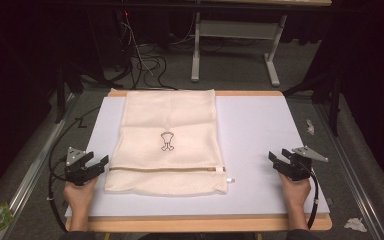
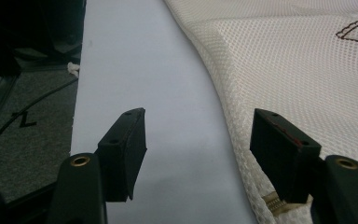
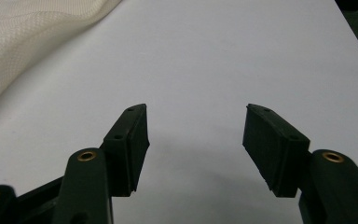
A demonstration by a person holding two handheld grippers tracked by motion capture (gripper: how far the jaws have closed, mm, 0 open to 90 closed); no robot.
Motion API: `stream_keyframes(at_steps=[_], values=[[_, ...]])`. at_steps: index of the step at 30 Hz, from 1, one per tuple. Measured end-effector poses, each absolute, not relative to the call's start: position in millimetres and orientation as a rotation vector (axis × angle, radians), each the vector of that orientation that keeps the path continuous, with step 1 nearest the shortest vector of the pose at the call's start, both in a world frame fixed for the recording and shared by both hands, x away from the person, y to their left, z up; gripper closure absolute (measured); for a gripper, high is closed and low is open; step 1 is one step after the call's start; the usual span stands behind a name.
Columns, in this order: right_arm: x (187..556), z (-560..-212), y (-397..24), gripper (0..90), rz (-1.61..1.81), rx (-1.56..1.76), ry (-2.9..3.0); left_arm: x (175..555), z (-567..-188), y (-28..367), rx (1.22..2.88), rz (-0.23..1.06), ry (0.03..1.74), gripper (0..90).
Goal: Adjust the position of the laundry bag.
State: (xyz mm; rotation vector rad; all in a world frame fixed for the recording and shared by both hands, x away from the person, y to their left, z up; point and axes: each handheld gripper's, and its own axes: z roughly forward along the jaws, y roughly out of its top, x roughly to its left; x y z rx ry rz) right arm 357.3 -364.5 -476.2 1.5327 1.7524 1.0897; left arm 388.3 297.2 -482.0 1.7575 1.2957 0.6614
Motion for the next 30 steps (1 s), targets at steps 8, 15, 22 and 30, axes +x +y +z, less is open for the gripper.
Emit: stream_keyframes(at_steps=[8, 15, 22, 30], values=[[357.6, -476.3, -364.2, 41.4, 1.081, 1.537, 1.751, 388.4, -481.9, 298.2, 1.757, 0.647, 1.295, 36.3], [358.9, -476.5, -365.2, 39.3, 1.082, 1.549, 1.752, 388.6, -482.1, 299.7, 1.742, 0.631, 1.292, 36.0], [359.5, -476.5, -365.0, 39.0, 1.08, 1.556, 1.753, 386.8, -481.5, 302.2, 1.711, 0.628, 1.277, 37.3], [360.7, -476.4, -362.6, 41.7, 1.047, 1.555, 1.769, 385.7, -480.9, 305.0, 1.68, 0.632, 1.291, 38.0]])
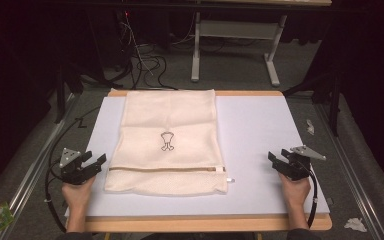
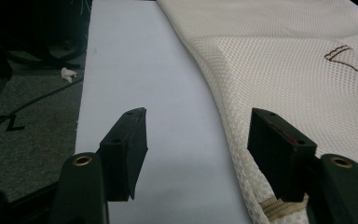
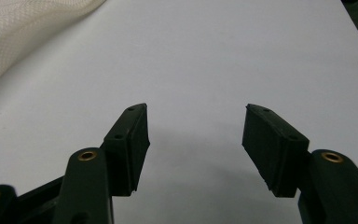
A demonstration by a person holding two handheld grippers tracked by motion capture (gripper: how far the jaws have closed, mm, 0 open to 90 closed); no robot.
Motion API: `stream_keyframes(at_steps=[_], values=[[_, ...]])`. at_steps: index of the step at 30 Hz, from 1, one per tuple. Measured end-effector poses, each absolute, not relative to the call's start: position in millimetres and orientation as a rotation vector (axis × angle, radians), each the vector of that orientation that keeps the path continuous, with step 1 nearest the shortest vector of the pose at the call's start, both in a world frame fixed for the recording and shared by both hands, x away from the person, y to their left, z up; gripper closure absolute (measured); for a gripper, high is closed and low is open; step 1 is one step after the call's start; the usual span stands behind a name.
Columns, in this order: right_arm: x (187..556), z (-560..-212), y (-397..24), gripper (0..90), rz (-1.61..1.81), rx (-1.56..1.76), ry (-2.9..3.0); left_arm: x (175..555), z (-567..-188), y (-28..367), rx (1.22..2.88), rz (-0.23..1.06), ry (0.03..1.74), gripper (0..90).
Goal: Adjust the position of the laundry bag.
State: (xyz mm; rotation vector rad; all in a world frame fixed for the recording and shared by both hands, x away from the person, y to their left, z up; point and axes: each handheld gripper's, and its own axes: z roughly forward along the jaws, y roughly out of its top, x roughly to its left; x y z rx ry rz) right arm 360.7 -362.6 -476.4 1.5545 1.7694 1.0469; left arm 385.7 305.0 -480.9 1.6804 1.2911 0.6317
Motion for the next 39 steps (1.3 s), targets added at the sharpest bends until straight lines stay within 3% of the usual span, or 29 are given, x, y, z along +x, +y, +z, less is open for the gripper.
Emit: stream_keyframes(at_steps=[7, 24, 39], values=[[361, -476, -363, 41.0, 1.052, 1.55, 1.766, 389, -480, 304, 1.671, 0.589, 1.326, 36.8], [356, -469, -360, 40.2, 1.082, 1.535, 1.766, 385, -469, 293, 1.747, 0.588, 1.213, 37.2], [354, -464, -348, 42.3, 1.138, 1.572, 1.838, 385, -459, 285, 1.835, 0.467, 1.214, 37.5]])
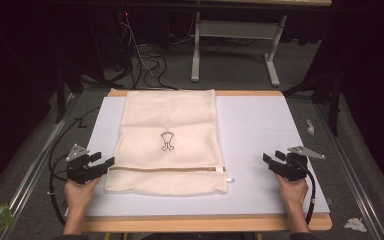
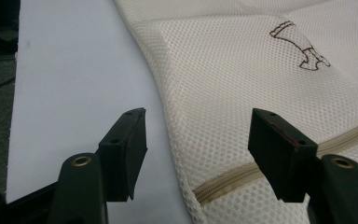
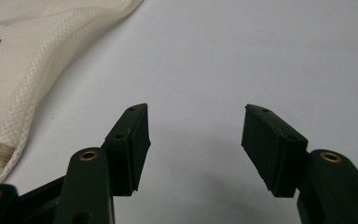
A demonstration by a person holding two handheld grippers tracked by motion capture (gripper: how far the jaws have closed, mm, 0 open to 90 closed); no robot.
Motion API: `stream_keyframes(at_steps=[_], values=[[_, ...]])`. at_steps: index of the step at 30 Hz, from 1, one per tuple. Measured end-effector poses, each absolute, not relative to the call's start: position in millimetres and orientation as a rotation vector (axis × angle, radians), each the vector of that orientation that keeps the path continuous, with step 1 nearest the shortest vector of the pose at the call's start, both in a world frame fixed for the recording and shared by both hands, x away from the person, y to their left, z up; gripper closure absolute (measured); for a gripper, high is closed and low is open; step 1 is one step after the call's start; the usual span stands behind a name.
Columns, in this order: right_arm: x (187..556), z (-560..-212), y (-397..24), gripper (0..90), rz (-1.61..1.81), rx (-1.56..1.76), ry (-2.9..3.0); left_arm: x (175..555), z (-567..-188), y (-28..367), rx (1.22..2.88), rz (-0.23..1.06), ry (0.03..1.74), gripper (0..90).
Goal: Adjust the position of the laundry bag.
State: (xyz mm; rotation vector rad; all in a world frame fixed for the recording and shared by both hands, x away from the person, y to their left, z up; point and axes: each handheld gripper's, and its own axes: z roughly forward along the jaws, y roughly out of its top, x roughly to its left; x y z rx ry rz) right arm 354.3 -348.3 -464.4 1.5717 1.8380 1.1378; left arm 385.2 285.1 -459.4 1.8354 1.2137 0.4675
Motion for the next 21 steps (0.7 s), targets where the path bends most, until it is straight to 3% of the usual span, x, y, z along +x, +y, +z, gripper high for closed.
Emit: stream_keyframes(at_steps=[21], values=[[355, -458, -315, 46.6, 1.171, 1.522, 1.984, 386, -462, 276, 1.922, 0.396, 1.247, 33.9]])
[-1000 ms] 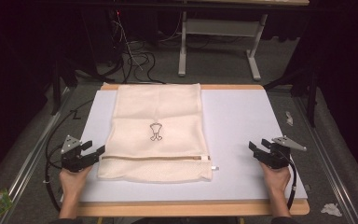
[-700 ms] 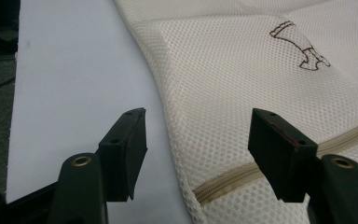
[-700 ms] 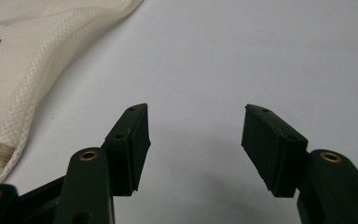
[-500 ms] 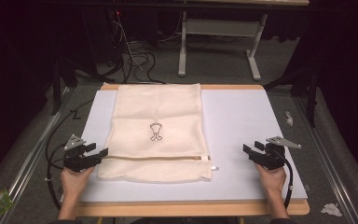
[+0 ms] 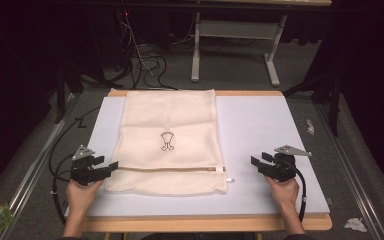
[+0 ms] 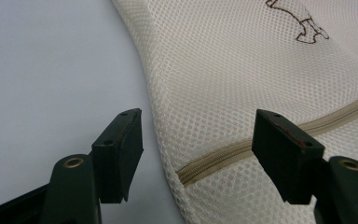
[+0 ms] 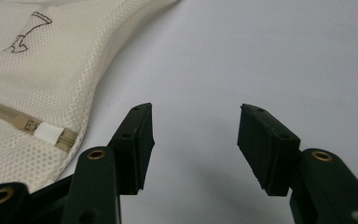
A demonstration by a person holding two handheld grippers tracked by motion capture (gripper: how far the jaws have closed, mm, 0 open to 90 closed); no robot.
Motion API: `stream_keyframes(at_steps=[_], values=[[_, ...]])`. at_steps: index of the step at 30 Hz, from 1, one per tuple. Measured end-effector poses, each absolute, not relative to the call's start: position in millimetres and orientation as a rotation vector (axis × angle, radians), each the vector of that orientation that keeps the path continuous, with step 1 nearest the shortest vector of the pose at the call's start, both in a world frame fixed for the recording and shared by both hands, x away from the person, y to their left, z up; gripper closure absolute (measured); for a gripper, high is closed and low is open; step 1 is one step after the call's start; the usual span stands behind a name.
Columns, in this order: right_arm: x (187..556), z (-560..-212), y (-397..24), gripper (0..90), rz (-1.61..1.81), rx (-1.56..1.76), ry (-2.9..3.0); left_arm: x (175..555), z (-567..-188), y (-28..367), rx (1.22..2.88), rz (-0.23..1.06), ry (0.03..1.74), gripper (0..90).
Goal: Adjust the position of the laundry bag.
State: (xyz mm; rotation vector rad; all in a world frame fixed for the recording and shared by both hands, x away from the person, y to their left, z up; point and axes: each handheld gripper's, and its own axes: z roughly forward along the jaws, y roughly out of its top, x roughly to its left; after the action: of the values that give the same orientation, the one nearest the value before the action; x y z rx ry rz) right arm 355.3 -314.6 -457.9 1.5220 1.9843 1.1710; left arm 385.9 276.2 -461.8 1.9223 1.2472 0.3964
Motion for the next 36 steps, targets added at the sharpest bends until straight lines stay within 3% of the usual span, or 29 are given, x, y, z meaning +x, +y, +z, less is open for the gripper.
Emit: stream_keyframes(at_steps=[36], values=[[389, -456, -235, 52.3, 1.167, 1.52, 2.296, 411, -464, 266, 1.959, 0.339, 1.369, 31.7]])
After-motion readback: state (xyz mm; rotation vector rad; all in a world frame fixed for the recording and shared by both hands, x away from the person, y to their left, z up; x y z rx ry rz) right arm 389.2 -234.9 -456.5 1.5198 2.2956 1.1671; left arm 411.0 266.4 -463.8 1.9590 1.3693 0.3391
